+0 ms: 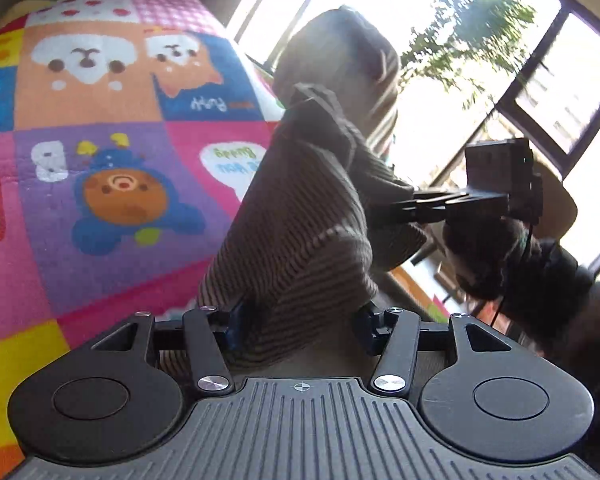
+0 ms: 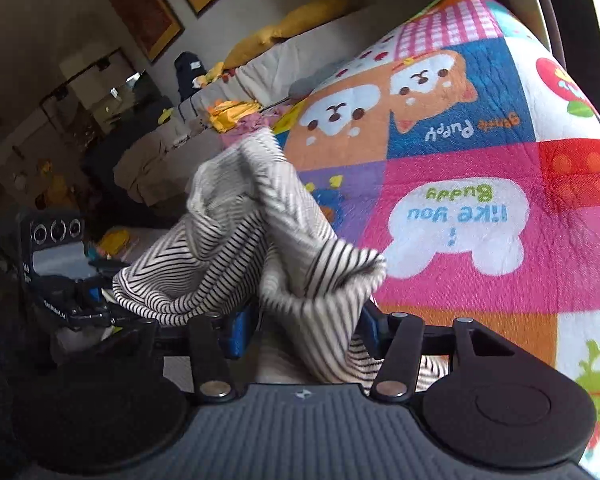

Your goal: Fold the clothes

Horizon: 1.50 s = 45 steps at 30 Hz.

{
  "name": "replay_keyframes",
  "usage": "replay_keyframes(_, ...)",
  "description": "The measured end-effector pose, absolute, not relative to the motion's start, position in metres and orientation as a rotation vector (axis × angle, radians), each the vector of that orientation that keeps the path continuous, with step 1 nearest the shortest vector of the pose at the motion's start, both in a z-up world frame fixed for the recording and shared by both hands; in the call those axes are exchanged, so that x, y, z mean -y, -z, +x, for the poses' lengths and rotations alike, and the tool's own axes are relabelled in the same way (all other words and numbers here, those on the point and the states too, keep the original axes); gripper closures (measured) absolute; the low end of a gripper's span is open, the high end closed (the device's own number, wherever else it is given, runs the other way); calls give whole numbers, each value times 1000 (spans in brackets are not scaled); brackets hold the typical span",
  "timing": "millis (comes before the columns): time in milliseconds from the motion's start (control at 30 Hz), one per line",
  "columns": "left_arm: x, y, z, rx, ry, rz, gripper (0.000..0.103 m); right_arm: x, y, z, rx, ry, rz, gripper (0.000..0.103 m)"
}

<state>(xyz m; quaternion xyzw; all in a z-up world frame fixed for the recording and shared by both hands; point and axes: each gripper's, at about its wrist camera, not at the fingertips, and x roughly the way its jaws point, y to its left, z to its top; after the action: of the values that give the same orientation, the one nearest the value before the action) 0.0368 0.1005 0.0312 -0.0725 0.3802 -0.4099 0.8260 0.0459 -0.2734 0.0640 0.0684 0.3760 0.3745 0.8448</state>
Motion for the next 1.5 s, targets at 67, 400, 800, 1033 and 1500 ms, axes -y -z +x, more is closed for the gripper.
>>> replay_keyframes(67,-97,-27,20,-821,860,-96,42,268,-62,20,-788,-772,67,49)
replay_keyframes(400,-89,-16,-31,-782,692,118,9,221,-33,-58,-632,-456,-484,25)
replay_keyframes(800,-109,-26,-52,-697,453,367,7,248,-23,-71,-479,-27,-852,28)
replay_keyframes(1033,-171,-44,-64,-761,539,-24,7,321,-49,-102,-642,-182,-345,22)
replay_keyframes(1500,-116,-24,10,-898,639,-252,7,320,-51,24,-852,-564,404,3)
